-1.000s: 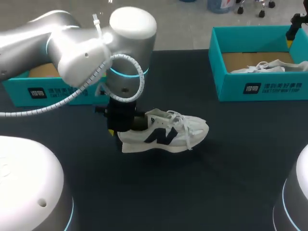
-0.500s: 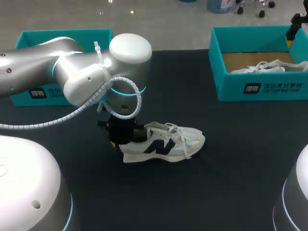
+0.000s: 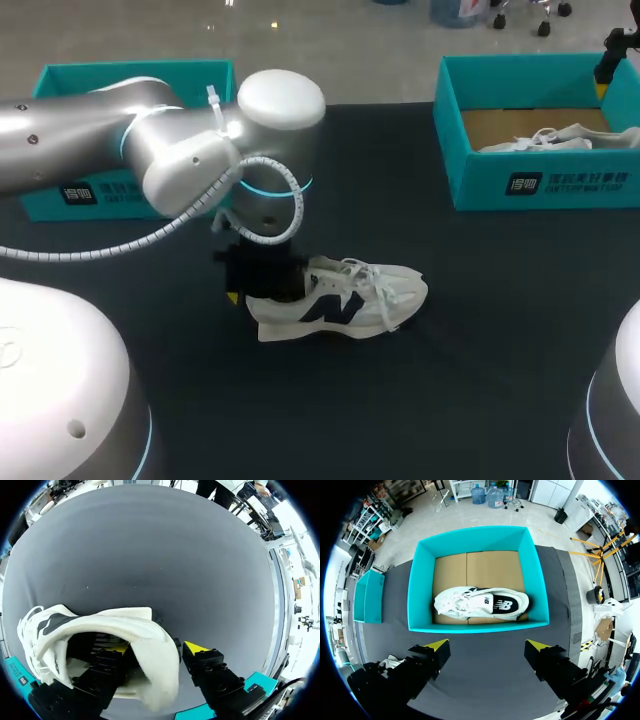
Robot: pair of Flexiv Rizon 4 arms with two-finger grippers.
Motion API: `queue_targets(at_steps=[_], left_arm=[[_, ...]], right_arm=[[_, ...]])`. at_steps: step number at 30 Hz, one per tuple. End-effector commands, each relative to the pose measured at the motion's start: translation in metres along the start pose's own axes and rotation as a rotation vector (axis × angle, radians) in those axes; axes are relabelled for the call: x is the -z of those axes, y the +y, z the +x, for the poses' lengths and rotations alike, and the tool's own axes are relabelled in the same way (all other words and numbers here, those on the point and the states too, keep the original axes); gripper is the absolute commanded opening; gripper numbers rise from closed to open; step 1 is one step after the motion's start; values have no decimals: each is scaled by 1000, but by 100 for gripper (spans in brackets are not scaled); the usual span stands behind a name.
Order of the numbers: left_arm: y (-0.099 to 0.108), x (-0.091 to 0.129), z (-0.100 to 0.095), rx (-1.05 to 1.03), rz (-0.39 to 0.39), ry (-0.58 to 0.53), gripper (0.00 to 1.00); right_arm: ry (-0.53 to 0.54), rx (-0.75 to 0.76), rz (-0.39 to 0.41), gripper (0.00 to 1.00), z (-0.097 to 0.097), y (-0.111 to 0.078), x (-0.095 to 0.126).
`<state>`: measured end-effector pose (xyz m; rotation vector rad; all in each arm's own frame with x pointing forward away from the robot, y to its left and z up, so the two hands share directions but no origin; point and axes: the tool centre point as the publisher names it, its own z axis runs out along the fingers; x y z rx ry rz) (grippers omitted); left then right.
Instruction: Take the shoe out of the shoebox, open the shoe tongue, remove and reinsert the insole, then place the shoe into the shoebox
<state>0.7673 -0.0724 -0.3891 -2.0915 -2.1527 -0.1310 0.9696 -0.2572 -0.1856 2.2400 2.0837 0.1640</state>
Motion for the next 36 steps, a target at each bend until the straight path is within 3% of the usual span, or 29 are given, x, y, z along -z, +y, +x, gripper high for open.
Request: queue_targets(at_steps=[1, 9, 19, 36], left_arm=[[-12, 28, 13, 49, -25, -69, 100], [-20, 65, 21, 223, -7, -193, 100], [-27, 92, 49, 494, 127, -435, 100], [-28, 93, 50, 479, 140, -433, 100]], right_arm=[[0, -1, 0, 100, 0, 0, 0], [0, -1, 0, 100, 0, 0, 0], [0, -1, 0, 100, 0, 0, 0], [0, -1, 0, 100, 0, 0, 0]])
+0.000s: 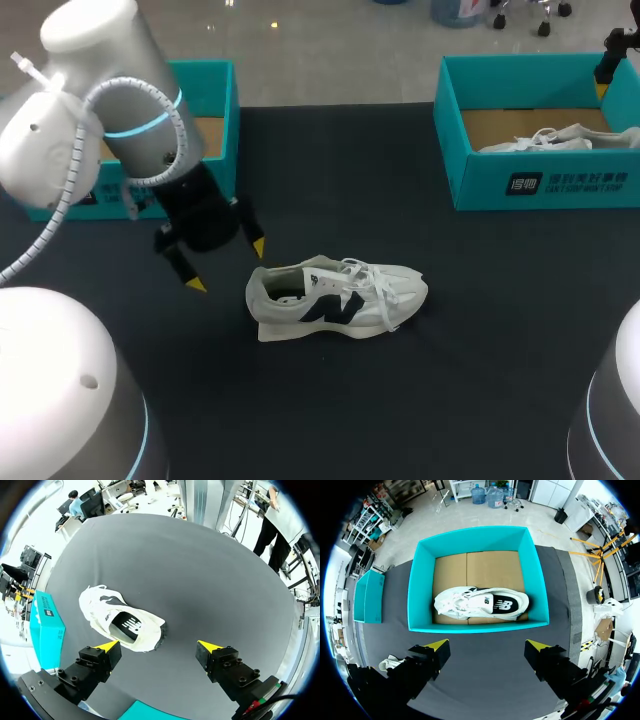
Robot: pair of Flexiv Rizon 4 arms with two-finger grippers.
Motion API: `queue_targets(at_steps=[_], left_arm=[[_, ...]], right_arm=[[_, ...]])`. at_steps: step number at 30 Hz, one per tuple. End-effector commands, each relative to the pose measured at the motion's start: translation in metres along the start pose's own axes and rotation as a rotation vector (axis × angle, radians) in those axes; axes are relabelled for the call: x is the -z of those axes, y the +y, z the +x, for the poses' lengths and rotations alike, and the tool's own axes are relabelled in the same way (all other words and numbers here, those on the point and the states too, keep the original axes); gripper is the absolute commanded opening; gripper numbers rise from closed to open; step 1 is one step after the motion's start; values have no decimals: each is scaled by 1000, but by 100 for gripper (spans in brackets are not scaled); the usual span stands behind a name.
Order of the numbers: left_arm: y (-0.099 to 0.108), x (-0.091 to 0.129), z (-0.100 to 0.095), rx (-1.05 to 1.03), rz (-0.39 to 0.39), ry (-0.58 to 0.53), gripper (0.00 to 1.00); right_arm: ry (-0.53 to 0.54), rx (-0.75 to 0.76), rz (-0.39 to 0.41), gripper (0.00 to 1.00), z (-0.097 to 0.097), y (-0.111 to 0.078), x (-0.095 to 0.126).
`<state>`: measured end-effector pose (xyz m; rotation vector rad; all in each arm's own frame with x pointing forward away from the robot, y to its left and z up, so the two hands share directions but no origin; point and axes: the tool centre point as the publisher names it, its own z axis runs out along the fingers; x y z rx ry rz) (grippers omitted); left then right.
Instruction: Take the shoe out of the shoebox, open the shoe tongue, remove and reinsert the insole, then place the shoe into the shoebox
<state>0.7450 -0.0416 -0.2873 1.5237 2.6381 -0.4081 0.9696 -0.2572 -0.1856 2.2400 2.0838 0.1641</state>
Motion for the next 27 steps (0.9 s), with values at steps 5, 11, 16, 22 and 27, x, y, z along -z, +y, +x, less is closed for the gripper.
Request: queue_targets(at_steps=[5, 11, 16, 22, 27], left_arm=[[-5, 2, 3, 268, 170, -139, 100], [-8, 7, 10, 520, 313, -293, 100], [-1, 11, 17, 650, 384, -445, 100], [7, 15, 25, 759, 546, -581, 100], [6, 15, 24, 747, 583, -567, 100]], right_arm=[[0, -1, 0, 100, 0, 0, 0], [0, -1, 0, 100, 0, 0, 0], [0, -1, 0, 100, 0, 0, 0], [0, -1, 0, 100, 0, 0, 0], [0, -1, 0, 100, 0, 0, 0]])
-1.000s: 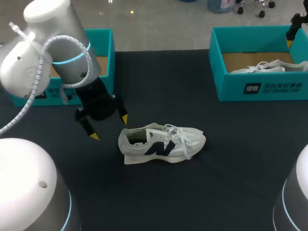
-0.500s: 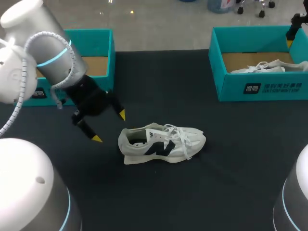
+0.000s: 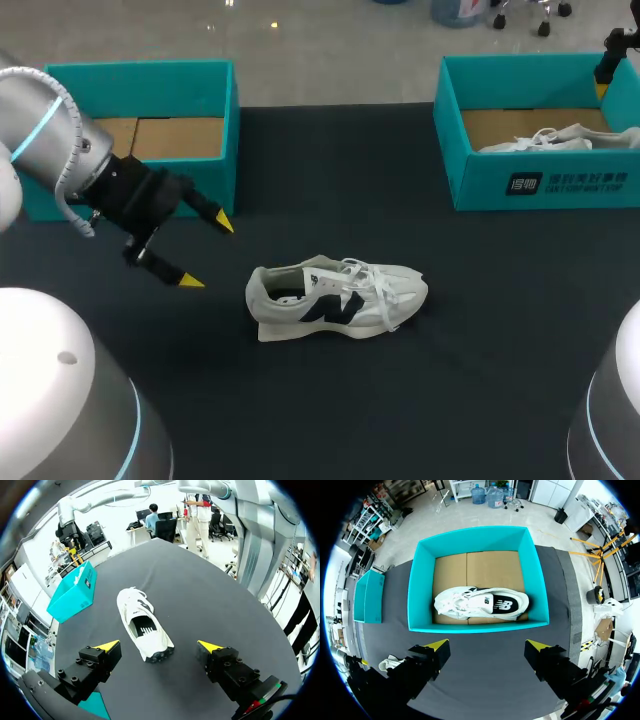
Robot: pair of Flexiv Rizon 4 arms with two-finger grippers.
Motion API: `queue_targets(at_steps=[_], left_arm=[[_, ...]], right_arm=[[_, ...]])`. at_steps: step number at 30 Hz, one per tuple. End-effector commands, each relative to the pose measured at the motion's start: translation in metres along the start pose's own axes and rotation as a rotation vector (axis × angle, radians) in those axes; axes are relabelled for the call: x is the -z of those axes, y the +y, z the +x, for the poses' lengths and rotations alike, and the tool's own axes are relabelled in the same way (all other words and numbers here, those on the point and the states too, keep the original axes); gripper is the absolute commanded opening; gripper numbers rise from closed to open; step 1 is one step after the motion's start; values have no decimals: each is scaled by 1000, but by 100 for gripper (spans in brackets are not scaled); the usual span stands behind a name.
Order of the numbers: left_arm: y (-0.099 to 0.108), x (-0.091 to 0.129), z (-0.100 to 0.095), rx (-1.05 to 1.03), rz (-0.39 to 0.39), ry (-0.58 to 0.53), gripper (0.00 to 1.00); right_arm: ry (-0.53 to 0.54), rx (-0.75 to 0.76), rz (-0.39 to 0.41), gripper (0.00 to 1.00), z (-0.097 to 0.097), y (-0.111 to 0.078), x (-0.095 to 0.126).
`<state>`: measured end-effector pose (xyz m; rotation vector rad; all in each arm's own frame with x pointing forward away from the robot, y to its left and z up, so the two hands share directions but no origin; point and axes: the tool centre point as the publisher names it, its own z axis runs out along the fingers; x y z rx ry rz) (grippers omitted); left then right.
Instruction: Take the shoe out of the shoebox, open the shoe tongue, remove and reinsert the insole, then place the shoe into the shoebox
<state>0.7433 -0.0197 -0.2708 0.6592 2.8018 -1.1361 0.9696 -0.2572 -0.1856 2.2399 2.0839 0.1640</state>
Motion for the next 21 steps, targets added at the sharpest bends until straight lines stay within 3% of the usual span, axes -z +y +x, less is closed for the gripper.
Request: queue_targets(at_steps=[1, 10, 20, 21], left_arm=[[7, -2, 7, 170, 239, -242, 100], [8, -4, 7, 196, 262, -246, 100], [33, -21, 12, 214, 295, -217, 100], [35, -23, 13, 219, 330, -209, 100]], right_arm=[[0, -1, 0, 100, 0, 0, 0], [0, -1, 0, 100, 0, 0, 0], [0, -1, 0, 100, 0, 0, 0], [0, -1, 0, 100, 0, 0, 0]])
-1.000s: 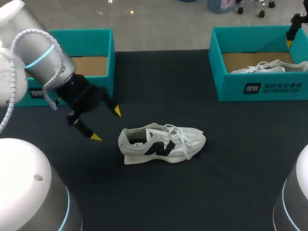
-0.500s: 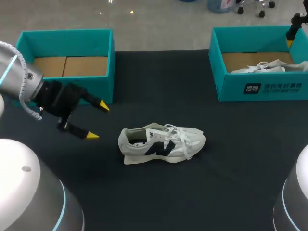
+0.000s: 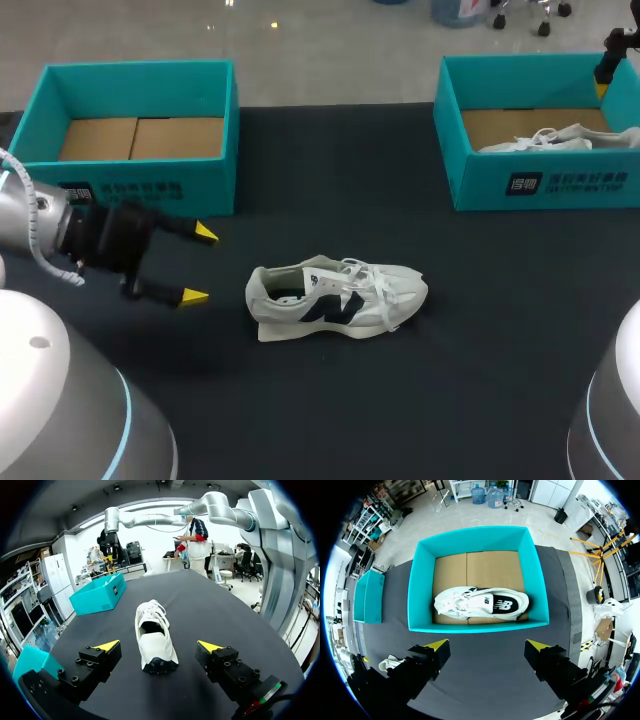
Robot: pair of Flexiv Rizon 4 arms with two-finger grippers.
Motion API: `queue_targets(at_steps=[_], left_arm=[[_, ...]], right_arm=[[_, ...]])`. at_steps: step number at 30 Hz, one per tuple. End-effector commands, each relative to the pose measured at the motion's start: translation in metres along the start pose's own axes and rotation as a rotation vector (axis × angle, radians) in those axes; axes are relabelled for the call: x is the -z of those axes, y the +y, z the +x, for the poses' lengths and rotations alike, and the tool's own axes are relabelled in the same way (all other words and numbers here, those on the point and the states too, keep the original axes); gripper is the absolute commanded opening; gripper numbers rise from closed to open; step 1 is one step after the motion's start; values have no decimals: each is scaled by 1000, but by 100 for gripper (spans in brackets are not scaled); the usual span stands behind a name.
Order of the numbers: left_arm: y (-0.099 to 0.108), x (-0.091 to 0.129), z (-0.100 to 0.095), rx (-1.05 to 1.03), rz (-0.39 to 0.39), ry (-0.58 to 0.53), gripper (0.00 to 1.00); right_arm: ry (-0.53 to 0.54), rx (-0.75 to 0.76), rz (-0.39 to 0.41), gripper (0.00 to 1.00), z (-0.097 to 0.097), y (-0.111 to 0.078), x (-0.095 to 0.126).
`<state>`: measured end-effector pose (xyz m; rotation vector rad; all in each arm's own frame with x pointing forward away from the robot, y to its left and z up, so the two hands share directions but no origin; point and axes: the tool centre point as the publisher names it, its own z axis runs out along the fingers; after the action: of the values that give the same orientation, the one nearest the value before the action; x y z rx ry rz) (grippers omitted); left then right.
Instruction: Take the shoe out of the shoebox, open the shoe tongue, remove and reinsert the insole, then place the shoe into the shoebox
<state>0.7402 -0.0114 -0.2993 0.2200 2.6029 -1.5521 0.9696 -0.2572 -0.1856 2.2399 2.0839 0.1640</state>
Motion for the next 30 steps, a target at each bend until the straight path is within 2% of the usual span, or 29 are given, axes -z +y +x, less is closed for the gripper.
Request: queue_targets(at_steps=[1, 9, 13, 19, 21, 30], left_arm=[[17, -4, 1, 16, 72, 12, 100], [52, -8, 8, 29, 97, 14, 100], [65, -11, 7, 17, 98, 3, 100], [85, -17, 3, 75, 148, -16, 100], [89, -18, 3, 98, 184, -7, 100], [100, -22, 1, 114, 206, -20, 100]], right_arm=[[0, -1, 0, 100, 0, 0, 0], [0, -1, 0, 100, 0, 0, 0], [0, -1, 0, 100, 0, 0, 0], [0, -1, 0, 100, 0, 0, 0], [0, -1, 0, 100, 0, 0, 0], [0, -1, 0, 100, 0, 0, 0]])
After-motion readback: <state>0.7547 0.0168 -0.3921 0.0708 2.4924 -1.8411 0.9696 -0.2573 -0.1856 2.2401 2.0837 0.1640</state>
